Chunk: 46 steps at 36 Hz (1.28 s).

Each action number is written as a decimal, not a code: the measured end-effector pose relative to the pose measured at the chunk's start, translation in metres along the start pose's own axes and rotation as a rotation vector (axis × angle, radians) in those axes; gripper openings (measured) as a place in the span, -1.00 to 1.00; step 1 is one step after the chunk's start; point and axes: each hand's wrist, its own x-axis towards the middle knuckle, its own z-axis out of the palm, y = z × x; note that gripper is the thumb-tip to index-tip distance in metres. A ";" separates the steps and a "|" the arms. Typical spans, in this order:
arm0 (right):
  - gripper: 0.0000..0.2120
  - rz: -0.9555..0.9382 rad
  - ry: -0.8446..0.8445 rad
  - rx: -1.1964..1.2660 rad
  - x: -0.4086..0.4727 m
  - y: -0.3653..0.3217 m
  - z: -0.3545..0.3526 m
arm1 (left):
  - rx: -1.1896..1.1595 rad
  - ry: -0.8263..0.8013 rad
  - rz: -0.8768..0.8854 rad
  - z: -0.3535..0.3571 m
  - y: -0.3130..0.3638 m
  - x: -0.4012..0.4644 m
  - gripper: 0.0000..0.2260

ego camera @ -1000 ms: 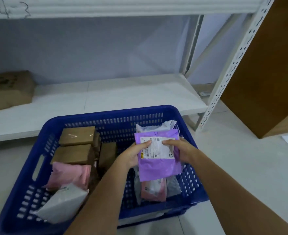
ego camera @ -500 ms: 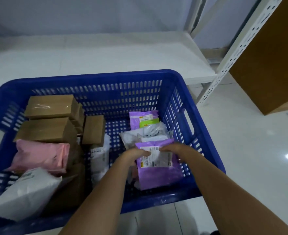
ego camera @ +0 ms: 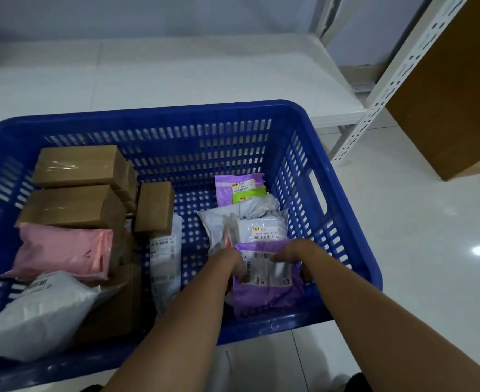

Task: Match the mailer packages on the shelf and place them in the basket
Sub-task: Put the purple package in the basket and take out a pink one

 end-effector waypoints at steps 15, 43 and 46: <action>-0.60 -0.059 0.119 -0.158 -0.053 -0.026 -0.030 | 0.176 0.337 0.013 -0.058 -0.024 -0.037 -0.52; -0.17 -0.603 -0.118 0.198 -0.096 -0.258 0.130 | -0.405 0.002 -0.079 -0.161 -0.325 -0.164 -0.30; -0.39 -0.567 -0.160 0.228 -0.104 -0.261 0.139 | -0.436 -0.177 -0.084 -0.150 -0.311 -0.151 -0.07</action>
